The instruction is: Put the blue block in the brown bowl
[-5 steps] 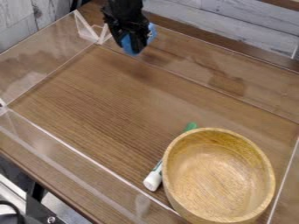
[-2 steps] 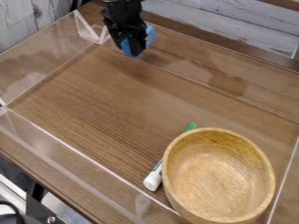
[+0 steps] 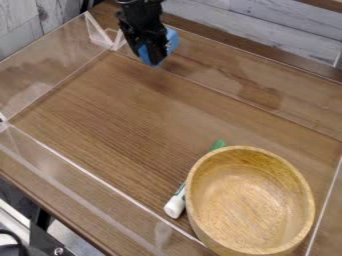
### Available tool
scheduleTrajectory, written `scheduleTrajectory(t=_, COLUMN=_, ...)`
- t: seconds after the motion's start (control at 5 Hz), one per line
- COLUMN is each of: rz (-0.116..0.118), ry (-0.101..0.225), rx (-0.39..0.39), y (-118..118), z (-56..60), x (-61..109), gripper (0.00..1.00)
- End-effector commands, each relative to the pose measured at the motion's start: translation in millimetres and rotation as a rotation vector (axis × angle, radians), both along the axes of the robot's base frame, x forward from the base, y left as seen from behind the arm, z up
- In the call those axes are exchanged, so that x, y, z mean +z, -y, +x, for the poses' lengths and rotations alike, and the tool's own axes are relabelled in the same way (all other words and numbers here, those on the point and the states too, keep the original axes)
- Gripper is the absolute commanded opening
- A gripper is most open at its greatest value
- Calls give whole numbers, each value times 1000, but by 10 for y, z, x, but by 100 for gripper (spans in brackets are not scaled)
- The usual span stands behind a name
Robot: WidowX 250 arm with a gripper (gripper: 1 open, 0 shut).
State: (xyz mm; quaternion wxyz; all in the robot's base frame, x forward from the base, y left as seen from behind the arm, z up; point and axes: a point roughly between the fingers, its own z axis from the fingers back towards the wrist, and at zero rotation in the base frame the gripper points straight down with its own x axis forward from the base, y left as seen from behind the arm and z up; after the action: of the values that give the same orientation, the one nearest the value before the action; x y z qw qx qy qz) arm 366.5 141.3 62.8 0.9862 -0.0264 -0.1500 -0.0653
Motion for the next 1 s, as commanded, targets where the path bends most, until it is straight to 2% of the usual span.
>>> scheduleTrajectory(t=0.0, rz=24, ry=53, rx=0, y=-68, z=54, x=178, gripper=0)
scheduleTrajectory(t=0.6, rz=43, ry=37, rx=1, y=198, z=-175, x=453, gripper=0)
scheduleTrajectory(t=0.8, rz=46, ry=37, rx=-9, y=354, z=-285, x=528, gripper=0)
